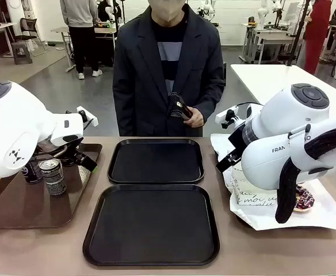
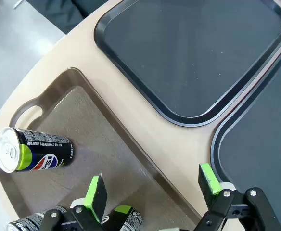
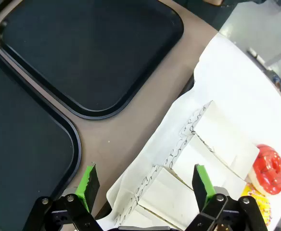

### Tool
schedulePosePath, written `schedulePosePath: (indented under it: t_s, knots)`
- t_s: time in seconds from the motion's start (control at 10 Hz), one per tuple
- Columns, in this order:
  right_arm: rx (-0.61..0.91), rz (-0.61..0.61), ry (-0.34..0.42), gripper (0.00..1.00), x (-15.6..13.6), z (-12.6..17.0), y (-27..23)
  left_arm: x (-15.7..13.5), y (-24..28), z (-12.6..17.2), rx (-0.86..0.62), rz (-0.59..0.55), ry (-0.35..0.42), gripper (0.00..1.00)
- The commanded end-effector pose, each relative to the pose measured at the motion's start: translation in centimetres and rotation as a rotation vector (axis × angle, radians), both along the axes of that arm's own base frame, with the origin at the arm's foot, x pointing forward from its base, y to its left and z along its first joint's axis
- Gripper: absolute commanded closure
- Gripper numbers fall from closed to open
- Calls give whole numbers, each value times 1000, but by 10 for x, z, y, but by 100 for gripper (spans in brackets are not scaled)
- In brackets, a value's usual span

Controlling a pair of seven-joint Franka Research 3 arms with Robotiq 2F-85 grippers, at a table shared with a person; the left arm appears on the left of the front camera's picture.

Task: Set up donuts and drinks on trays.
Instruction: Pick up one Pepsi coke and place it on the Flat Tray.

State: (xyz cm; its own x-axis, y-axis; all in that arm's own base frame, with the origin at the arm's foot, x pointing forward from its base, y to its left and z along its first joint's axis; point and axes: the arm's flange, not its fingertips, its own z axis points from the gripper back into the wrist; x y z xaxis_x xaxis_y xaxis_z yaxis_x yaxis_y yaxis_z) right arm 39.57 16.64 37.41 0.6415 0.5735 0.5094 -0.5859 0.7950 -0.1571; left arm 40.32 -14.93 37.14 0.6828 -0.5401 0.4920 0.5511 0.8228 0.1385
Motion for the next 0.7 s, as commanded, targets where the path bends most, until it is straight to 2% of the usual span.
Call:
schedulePosePath:
  t_s: [0.0, 0.6]
  knots:
    - [0, 0, 0, 0, 0, 0, 0, 0, 0, 0, 0, 0, 0, 0]
    - [0, 0, 0, 0, 0, 0, 0, 0, 0, 0, 0, 0, 0, 0]
